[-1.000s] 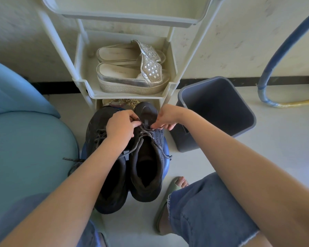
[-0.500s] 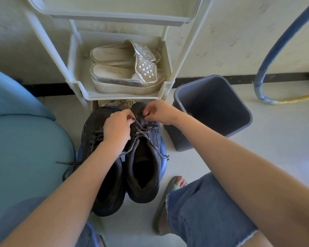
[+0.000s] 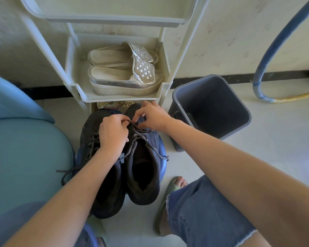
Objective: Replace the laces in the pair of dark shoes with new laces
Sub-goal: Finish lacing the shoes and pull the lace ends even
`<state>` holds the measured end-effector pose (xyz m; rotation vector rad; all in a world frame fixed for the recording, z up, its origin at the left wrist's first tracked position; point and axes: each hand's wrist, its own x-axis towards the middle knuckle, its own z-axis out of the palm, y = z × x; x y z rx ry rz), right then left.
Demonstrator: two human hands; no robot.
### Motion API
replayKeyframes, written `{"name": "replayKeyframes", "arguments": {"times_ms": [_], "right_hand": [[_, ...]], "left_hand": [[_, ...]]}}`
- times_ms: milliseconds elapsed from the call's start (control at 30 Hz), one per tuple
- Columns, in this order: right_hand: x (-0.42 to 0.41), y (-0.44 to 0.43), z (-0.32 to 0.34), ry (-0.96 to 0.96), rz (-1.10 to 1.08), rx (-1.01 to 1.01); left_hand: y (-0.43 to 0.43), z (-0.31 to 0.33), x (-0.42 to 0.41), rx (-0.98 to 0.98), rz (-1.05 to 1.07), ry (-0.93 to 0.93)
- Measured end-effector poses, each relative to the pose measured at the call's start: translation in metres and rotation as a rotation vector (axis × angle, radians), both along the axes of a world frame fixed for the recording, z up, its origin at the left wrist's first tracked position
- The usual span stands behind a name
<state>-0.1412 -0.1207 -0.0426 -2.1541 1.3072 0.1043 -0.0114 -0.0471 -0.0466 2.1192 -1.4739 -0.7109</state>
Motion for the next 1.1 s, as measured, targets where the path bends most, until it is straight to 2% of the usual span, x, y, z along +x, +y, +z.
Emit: {"name": "replayKeyframes", "arguments": {"times_ms": [200,367,500,600,700,800,967,1100], "right_hand": [[0.003,0.003,-0.003,0.018,-0.016,-0.022],[-0.01,0.001,0.004,-0.213,-0.176,0.218],[-0.015,-0.002,0.005,-0.165,-0.201,0.257],[-0.013,-0.002,0.005,-0.118,-0.211,0.257],[-0.012,0.0,0.006,-0.074,-0.192,0.26],[-0.018,-0.001,0.007,-0.031,-0.134,0.254],[-0.014,-0.001,0.007,-0.23,-0.126,0.125],[0.007,0.005,-0.003,-0.137,-0.068,0.092]], "left_hand": [[-0.001,0.0,0.005,0.031,-0.015,0.01],[-0.018,-0.006,0.017,0.271,-0.062,0.138],[-0.025,-0.007,0.015,0.309,0.017,0.259],[-0.023,-0.009,0.015,0.255,-0.016,0.203],[-0.024,-0.006,0.017,0.283,-0.016,0.166],[-0.023,0.0,0.015,0.293,-0.065,0.021],[-0.021,0.001,0.01,0.33,-0.122,-0.072],[-0.02,0.0,0.007,0.327,-0.117,-0.093]]}}
